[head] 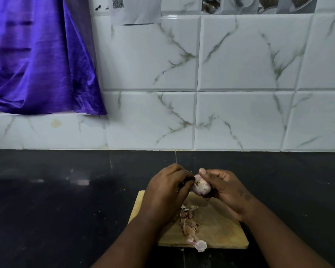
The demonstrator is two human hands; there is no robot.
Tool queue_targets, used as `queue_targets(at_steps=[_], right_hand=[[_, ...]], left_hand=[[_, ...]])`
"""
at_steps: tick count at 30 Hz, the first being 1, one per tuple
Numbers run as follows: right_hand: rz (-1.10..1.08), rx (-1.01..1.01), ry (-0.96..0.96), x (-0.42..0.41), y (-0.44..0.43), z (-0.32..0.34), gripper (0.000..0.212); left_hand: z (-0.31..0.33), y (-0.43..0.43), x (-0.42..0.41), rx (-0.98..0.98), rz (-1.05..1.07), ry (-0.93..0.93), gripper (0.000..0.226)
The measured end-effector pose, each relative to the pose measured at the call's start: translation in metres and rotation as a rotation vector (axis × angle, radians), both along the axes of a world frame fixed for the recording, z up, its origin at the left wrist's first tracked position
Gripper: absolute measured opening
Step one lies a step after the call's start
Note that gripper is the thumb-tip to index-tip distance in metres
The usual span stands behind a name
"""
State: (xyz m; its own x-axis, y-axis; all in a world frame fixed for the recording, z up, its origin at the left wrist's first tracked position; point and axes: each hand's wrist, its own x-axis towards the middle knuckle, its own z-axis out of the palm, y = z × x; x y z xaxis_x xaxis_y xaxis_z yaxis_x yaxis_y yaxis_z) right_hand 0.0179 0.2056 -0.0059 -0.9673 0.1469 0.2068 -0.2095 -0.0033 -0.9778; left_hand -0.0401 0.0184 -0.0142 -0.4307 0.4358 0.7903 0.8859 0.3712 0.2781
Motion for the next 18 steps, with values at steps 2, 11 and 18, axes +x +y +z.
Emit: queue_targets(at_steps=[2,11,18], right_hand=[[-0.01,-0.028,-0.001,0.0001,-0.0005,0.0003,0.048],[-0.041,0.008,0.002,-0.0014,0.0005,-0.0017,0.046],[-0.059,0.057,0.013,-0.0003,-0.0012,-0.0001,0.045]], left_hand=[[-0.0003,0.0008,0.0004,0.041,-0.027,-0.059,0.013],[-0.0019,0.0,-0.0018,0.032,-0.047,-0.083,0.012],[-0.0024,0.001,-0.0017,0.041,-0.037,-0.078,0.011]])
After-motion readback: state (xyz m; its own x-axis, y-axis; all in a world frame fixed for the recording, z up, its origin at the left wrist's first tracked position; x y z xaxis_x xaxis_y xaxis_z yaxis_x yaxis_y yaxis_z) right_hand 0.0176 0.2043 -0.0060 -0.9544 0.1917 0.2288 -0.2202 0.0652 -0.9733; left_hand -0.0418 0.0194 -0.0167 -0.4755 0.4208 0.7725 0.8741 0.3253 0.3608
